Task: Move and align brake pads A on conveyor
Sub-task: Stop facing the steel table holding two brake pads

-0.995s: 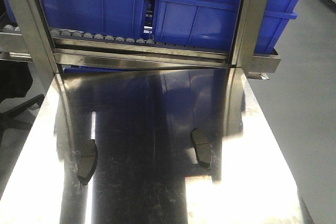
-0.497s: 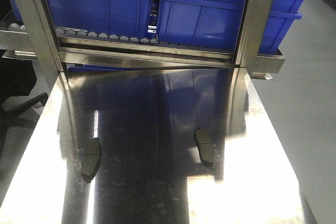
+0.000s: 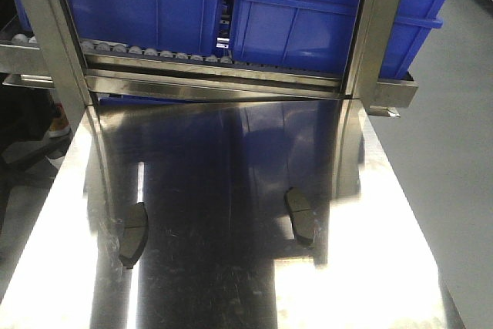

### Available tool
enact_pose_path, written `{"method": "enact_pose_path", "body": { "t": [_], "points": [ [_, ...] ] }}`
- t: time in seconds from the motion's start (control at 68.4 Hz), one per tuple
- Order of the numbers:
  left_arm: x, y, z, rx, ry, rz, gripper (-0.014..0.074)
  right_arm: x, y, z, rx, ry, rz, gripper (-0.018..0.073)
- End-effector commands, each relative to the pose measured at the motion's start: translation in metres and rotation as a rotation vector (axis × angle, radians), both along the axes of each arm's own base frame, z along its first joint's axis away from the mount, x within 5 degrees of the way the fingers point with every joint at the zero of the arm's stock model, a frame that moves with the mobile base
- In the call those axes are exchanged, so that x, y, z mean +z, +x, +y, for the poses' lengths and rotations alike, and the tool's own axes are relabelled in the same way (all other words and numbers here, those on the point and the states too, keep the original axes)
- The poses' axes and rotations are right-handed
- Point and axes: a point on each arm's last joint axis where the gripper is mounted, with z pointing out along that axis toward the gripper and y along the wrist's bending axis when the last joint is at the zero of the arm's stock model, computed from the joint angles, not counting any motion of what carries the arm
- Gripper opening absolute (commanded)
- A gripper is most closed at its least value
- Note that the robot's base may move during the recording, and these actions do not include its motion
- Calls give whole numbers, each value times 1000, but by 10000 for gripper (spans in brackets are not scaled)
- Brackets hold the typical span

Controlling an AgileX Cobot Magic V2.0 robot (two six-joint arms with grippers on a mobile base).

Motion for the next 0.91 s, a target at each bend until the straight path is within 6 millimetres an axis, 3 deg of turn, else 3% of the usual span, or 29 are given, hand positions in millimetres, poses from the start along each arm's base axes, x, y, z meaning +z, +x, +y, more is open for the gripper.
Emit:
{"method": "enact_pose_path", "body": {
  "t": [0.0,0.892],
  "points": [
    [14,1,-1,-9,-11,-87,429,14,1,-1,-18,7,-81,423],
    [14,1,-1,-9,-11,-87,429,14,1,-1,-18,7,-82,423]
  ]
}}
